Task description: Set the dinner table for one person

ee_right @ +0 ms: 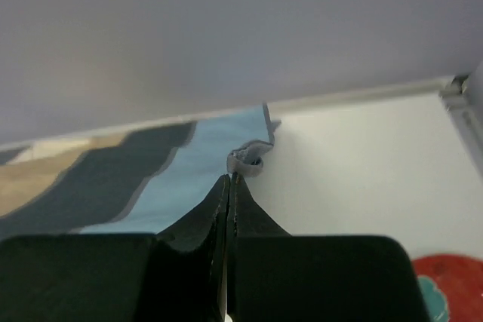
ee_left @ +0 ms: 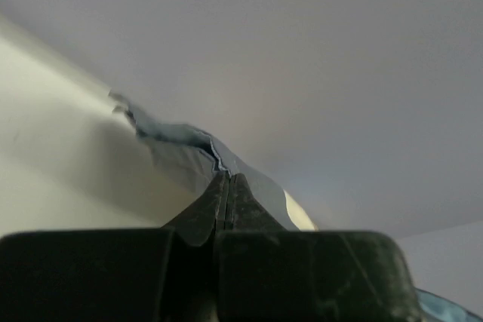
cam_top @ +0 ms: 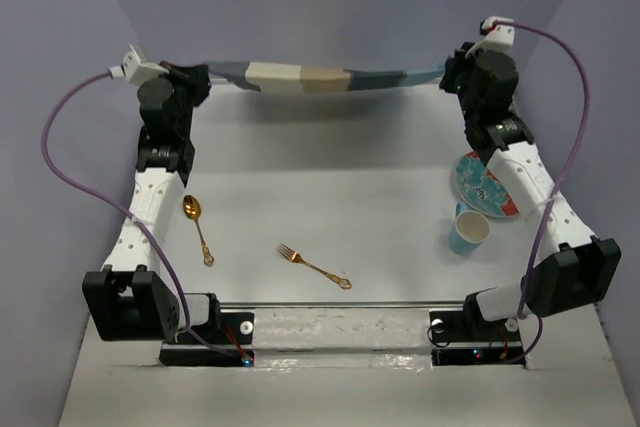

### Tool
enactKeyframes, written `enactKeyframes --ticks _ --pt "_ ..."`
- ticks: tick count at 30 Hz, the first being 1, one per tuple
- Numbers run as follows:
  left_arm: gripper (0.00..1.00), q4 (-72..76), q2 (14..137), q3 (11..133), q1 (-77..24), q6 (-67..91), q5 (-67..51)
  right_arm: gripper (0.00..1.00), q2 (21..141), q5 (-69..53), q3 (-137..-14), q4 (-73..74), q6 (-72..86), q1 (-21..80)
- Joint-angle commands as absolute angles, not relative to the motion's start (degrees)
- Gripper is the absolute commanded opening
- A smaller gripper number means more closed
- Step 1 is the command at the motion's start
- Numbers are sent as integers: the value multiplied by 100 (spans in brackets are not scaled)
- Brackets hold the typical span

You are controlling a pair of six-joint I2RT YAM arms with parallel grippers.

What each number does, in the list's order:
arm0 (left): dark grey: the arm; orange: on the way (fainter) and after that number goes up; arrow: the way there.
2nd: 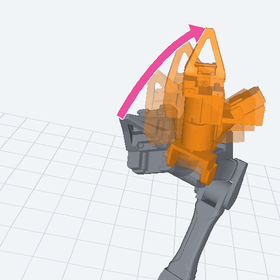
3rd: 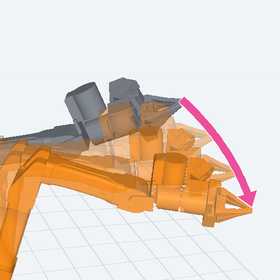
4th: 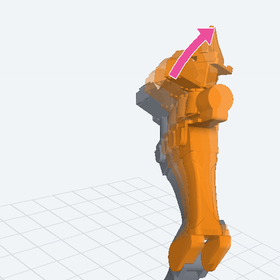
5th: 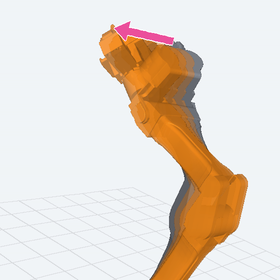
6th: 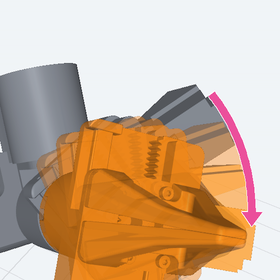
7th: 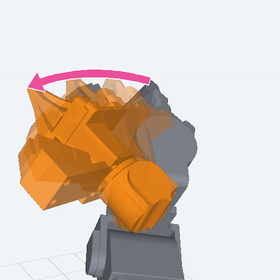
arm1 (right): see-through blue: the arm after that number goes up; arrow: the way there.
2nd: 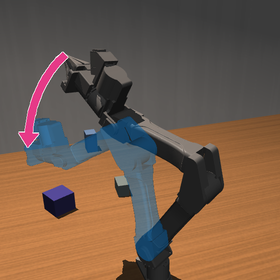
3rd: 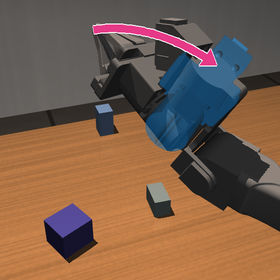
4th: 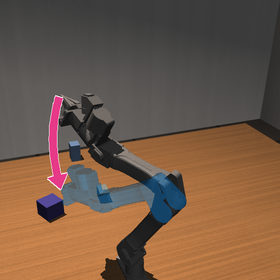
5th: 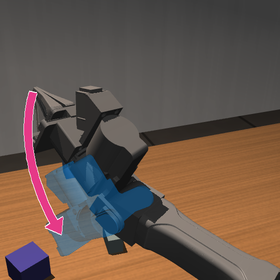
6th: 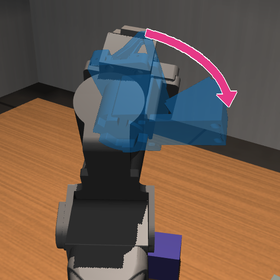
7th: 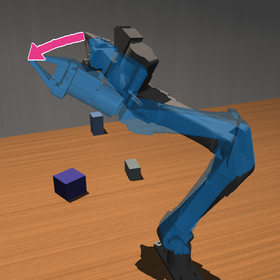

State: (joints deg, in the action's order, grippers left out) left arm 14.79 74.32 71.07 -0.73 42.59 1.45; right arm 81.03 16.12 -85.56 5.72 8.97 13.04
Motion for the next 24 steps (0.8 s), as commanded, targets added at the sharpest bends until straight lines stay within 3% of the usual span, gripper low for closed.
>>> enactKeyframes --ticks 1,9,24 --pt "0 2495 7084 5057 105 4860 44 0 8410 1363 -6313 -447 1871 1239" --pt "0 3954 7224 2446 272 5449 -237 0 8605 589 -4967 -905 2548 1239" --pt "0 3719 6065 976 272 5212 -299 0 7147 211 -3121 -564 3182 1239"
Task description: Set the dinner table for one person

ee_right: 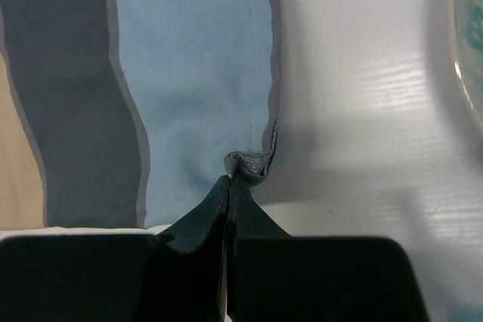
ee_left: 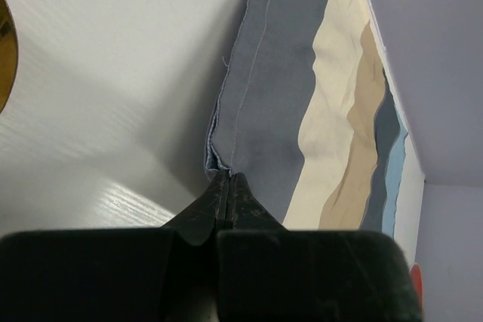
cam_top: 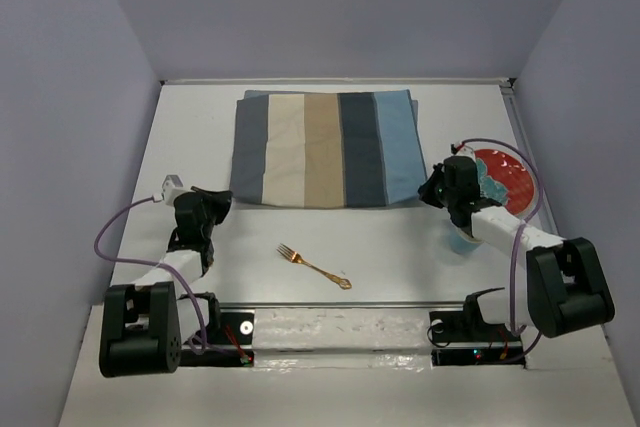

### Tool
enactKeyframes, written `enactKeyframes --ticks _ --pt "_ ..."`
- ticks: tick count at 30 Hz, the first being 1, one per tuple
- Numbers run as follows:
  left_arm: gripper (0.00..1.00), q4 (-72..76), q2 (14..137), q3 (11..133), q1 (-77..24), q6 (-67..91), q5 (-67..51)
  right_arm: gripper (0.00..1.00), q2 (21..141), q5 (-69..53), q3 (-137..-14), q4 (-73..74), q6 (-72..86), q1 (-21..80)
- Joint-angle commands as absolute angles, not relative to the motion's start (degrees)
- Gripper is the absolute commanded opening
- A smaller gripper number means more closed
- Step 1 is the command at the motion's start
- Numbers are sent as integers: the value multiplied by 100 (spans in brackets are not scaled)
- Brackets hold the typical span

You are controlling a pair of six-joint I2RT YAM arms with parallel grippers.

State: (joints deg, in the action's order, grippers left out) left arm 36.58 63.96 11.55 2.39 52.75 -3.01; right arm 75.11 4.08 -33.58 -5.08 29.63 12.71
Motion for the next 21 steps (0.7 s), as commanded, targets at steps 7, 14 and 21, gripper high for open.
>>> enactKeyframes --ticks 7,14,21 --pt "0 2973 4976 475 272 5352 -1 0 6347 492 -2725 -97 3322 1239" --pt "0 2409 4035 220 272 5344 105 0 5836 484 -2549 281 3428 1239" --pt "0 2040 3481 26 264 5291 79 0 5652 360 -2329 448 3516 1239"
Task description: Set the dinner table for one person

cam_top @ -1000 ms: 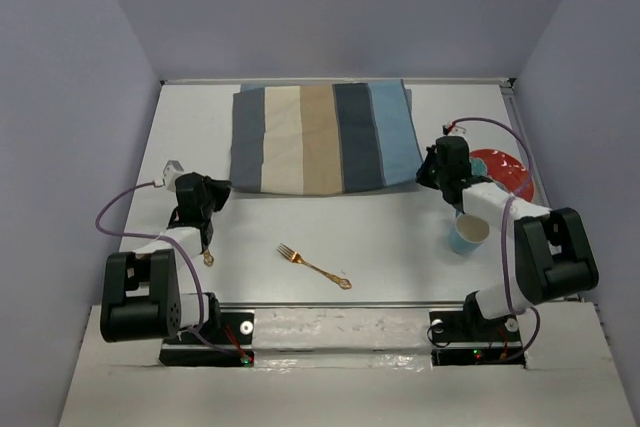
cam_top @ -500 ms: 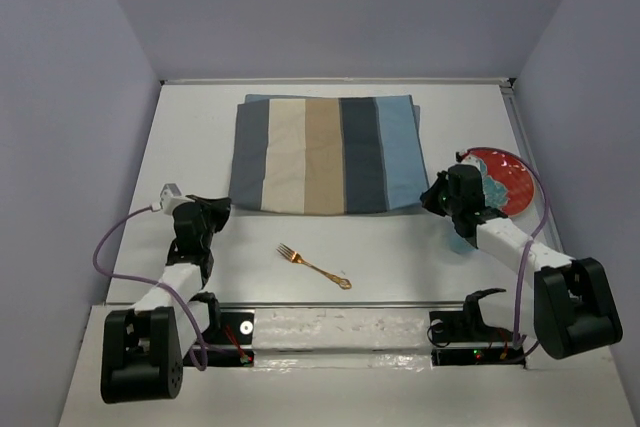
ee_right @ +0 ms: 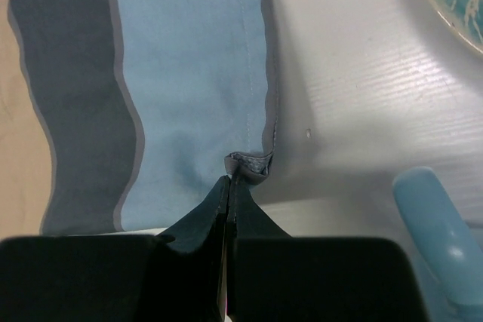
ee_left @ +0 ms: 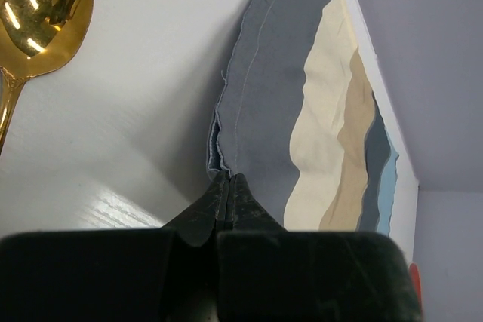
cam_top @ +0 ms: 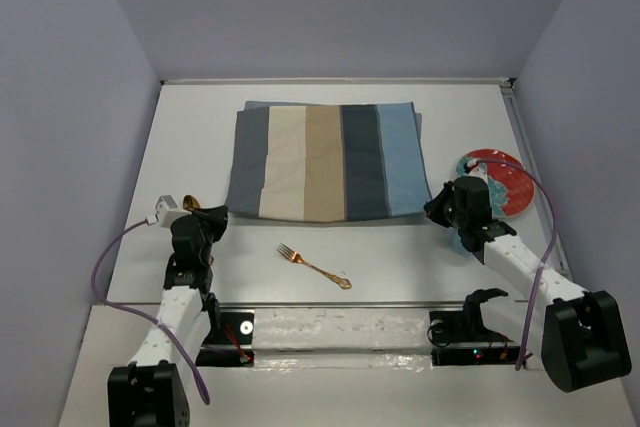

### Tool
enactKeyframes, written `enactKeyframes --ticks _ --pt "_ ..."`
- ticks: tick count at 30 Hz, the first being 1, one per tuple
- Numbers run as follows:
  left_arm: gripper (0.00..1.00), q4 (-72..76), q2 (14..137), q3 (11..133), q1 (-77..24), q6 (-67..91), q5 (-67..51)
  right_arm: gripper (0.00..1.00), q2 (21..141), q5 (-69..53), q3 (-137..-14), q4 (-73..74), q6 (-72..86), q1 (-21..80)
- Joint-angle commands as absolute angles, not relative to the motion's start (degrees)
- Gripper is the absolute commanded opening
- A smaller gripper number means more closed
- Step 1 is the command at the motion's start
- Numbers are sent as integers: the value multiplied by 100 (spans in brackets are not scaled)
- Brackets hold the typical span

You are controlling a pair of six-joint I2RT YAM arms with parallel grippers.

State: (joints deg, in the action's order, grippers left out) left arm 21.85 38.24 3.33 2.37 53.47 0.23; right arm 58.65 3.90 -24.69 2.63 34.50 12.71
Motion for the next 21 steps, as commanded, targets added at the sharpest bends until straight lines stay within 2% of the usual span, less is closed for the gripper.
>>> enactKeyframes --ticks 1,5,6,7,8,9,11,12,13,15,16,17,19,21 --pt "0 1952 3393 26 272 5326 62 0 5556 343 -2329 474 3507 1239" --pt "0 1811 2823 -185 264 5581 -139 0 5432 220 -2425 615 3472 1239" --pt "0 1741 2726 -167 272 5564 -141 4 5423 185 -2461 633 3446 1239" --pt "1 1575 2620 -132 264 5546 -115 19 5423 158 -2487 650 3367 1239" --pt "4 1504 2436 -114 264 5528 -106 25 5440 167 -2522 676 3340 1239" --pt "12 1433 2356 -79 264 5476 -105 35 5449 167 -2592 712 3270 1239" --pt "23 1301 2110 -35 264 5449 -158 43 5449 158 -2698 756 3217 1239" --pt "29 1283 2040 -35 272 5432 -184 45 5458 141 -2750 782 3191 1239" --pt "41 1240 1987 -35 264 5406 -245 48 5458 71 -2890 800 3147 1239" --pt "55 1230 1943 139 246 5327 -281 49 5458 44 -3049 931 3112 1239" --pt "72 1239 1934 236 229 5283 -307 49 5441 53 -3128 993 3050 1239" --pt "79 1239 1899 307 211 5134 -316 49 5353 44 -3268 1106 3024 1239" --pt "89 1213 1872 630 133 4914 -290 49 5231 157 -3444 1291 2945 1239" --pt "90 1160 1837 886 53 4650 -237 49 5072 281 -3717 1597 2874 1239"
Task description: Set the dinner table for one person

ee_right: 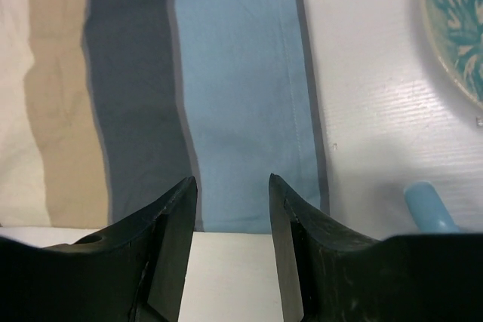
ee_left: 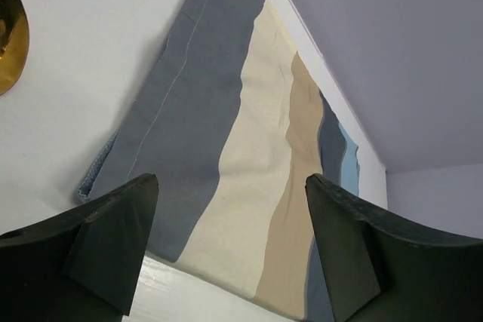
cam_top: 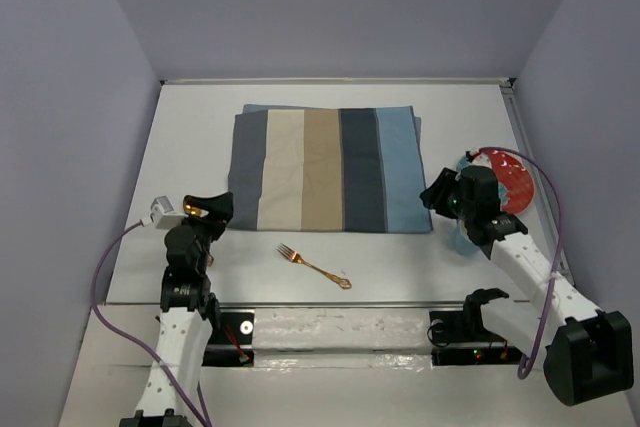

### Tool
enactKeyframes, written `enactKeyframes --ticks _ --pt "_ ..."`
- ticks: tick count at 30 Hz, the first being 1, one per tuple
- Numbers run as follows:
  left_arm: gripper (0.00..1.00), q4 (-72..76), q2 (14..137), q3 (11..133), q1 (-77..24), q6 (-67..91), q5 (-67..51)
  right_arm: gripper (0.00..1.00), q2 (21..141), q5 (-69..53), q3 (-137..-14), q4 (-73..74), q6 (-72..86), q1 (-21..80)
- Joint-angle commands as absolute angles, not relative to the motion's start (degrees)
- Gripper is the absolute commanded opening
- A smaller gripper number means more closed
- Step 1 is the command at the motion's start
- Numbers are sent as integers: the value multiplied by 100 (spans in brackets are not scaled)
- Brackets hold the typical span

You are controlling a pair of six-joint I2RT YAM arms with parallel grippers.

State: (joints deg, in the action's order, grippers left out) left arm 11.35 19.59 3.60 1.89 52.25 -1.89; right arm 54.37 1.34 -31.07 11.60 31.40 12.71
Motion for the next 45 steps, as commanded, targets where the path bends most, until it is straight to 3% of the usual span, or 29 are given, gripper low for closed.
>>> enactKeyframes --ticks 1,8,9,10,18,22,35,37,39,40,42,44,45 --pt "90 1108 1820 1140 27 4571 -159 49 4897 438 -3805 1713 2822 1239" --pt "90 1116 1775 2319 -693 3860 -526 49 4614 694 -4455 2820 2690 1239" --pt "90 1125 1775 2468 -894 3693 -649 54 4614 703 -4526 3187 2698 1239" --pt "99 1116 1775 2766 -992 3378 -772 54 4588 747 -4622 3356 2724 1239" --pt "99 -182 1758 3866 -1871 2190 -1266 56 4542 1512 -4728 4702 3268 1239" --pt "99 -430 1574 3780 -2363 1697 -635 56 4991 1888 -4912 4878 3427 1239" --pt "99 -633 1151 3806 -3067 1547 -255 51 6046 2303 -4860 5098 3814 1239" --pt "99 -642 1134 3797 -3111 1547 -255 49 6222 2312 -4887 5063 3841 1239" --pt "99 -642 1116 3797 -3146 1556 -246 41 6380 2320 -4913 5019 3841 1239" --pt "99 -650 1116 3797 -3146 1564 -237 32 6433 2320 -4930 5010 3815 1239" --pt "99 -650 1107 3797 -3155 1556 -237 27 6530 2312 -4983 5018 3779 1239" --pt "99 -659 1099 3797 -3155 1556 -237 3 6644 2346 -5045 5027 3709 1239" --pt "99 -659 1107 3788 -3164 1564 -246 0 6653 2408 -5158 5123 3700 1239"
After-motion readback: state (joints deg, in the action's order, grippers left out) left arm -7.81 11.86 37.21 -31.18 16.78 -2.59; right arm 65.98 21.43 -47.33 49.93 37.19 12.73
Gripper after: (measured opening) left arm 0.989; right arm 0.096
